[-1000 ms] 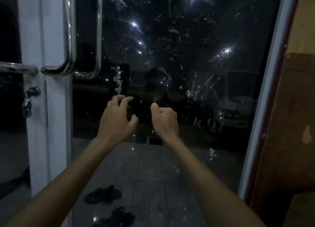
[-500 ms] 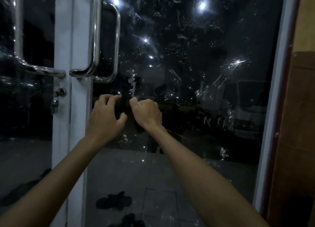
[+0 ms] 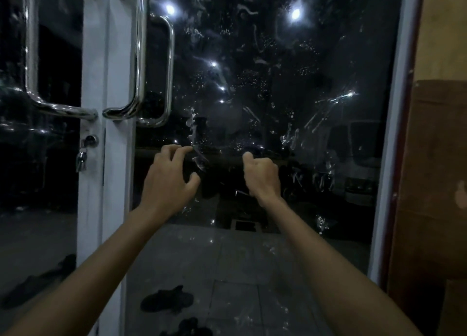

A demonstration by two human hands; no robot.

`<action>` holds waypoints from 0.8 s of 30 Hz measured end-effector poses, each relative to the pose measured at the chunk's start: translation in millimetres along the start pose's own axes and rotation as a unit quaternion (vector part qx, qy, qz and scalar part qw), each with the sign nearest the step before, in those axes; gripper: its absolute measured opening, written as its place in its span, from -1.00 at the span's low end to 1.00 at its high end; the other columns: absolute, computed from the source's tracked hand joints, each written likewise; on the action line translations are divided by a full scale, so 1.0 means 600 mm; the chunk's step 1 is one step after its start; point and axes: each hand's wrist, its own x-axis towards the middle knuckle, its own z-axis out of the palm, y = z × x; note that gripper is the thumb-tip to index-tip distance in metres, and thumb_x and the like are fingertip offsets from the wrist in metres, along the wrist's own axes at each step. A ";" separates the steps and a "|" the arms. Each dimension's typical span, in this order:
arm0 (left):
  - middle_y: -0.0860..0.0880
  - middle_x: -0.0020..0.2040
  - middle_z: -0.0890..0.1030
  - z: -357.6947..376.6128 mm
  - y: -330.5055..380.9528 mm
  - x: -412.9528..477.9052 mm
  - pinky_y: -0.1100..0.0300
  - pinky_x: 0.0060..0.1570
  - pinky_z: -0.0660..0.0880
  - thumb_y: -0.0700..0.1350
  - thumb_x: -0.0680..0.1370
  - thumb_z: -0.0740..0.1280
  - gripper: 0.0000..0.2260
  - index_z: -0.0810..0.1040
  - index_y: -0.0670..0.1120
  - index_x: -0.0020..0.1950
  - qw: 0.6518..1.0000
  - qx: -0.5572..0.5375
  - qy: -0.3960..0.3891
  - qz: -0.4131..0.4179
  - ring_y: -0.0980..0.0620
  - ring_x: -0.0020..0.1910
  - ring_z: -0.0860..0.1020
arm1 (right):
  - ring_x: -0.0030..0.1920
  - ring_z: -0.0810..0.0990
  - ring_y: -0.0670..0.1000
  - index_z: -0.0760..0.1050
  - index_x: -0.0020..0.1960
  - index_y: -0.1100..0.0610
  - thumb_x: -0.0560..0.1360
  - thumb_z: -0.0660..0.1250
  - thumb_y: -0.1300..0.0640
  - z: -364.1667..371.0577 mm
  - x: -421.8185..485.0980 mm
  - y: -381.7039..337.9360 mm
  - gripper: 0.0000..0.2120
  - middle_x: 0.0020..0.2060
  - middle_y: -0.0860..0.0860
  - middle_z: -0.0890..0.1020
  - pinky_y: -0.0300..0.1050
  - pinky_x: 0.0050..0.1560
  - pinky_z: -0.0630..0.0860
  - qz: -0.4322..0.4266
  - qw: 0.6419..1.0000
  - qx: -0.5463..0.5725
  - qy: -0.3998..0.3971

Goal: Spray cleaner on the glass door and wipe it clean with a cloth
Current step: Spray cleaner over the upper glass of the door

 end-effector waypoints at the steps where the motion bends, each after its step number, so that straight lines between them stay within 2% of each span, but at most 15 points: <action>1: -0.13 0.29 0.38 0.007 0.006 -0.001 0.06 0.12 0.42 -0.11 0.47 0.37 -0.53 0.40 -0.12 0.37 1.000 -0.006 -0.005 0.003 -0.12 0.22 0.40 | -0.51 0.42 0.06 0.34 -0.50 0.10 0.50 0.07 -0.18 -0.009 0.001 0.010 -0.49 -0.55 0.02 0.43 -0.07 -0.38 0.42 0.014 1.000 0.009 -0.003; 4: -0.13 0.29 0.39 0.026 0.024 -0.002 0.12 0.09 0.39 -0.11 0.47 0.37 -0.53 0.40 -0.12 0.37 1.000 -0.016 -0.015 0.010 -0.10 0.23 0.39 | -0.50 0.43 0.06 0.39 -0.45 0.11 0.38 -0.03 -0.42 -0.034 0.003 0.027 -0.37 -0.52 0.03 0.45 -0.05 -0.35 0.45 0.033 0.999 0.021 -0.018; 6: -0.12 0.29 0.38 0.040 0.035 -0.006 0.14 0.08 0.39 -0.11 0.47 0.37 -0.52 0.39 -0.11 0.38 0.999 -0.020 -0.025 0.009 -0.07 0.23 0.39 | -0.50 0.43 0.08 0.41 -0.44 0.12 0.36 -0.05 -0.47 -0.050 0.006 0.034 -0.32 -0.52 0.05 0.45 -0.02 -0.34 0.47 0.025 0.999 0.020 -0.008; 9: -0.11 0.29 0.39 0.056 0.047 -0.012 0.10 0.10 0.41 -0.10 0.46 0.37 -0.52 0.40 -0.11 0.37 0.999 -0.030 -0.032 0.010 -0.08 0.22 0.40 | -0.52 0.42 0.10 0.43 -0.47 0.14 0.37 0.01 -0.34 -0.068 0.010 0.044 -0.41 -0.54 0.08 0.44 0.10 -0.39 0.48 0.034 0.998 0.042 0.043; 12: -0.10 0.29 0.39 0.067 0.054 -0.014 0.09 0.11 0.43 -0.09 0.46 0.37 -0.52 0.40 -0.11 0.37 0.999 -0.031 -0.038 0.011 -0.07 0.22 0.41 | -0.58 0.46 0.10 0.43 -0.49 0.18 0.40 0.06 -0.18 -0.086 0.012 0.061 -0.49 -0.58 0.08 0.45 0.14 -0.44 0.52 0.070 0.992 0.055 0.085; 18: -0.10 0.31 0.38 0.087 0.067 -0.008 0.04 0.12 0.45 -0.08 0.46 0.37 -0.51 0.40 -0.10 0.38 0.999 -0.030 -0.041 0.016 -0.09 0.22 0.42 | -0.58 0.39 0.00 0.38 -0.47 0.10 0.54 0.10 -0.27 -0.126 0.019 0.115 -0.43 -0.58 0.00 0.43 -0.11 -0.44 0.34 0.092 0.990 0.075 0.072; 24: -0.09 0.31 0.38 0.122 0.092 -0.010 0.04 0.14 0.47 -0.08 0.47 0.36 -0.52 0.40 -0.10 0.38 0.997 -0.049 -0.053 0.033 -0.08 0.23 0.41 | -0.59 0.37 0.03 0.39 -0.51 0.11 0.49 0.15 -0.07 -0.162 0.014 0.160 -0.55 -0.59 0.03 0.41 -0.11 -0.48 0.32 0.121 0.981 0.094 0.120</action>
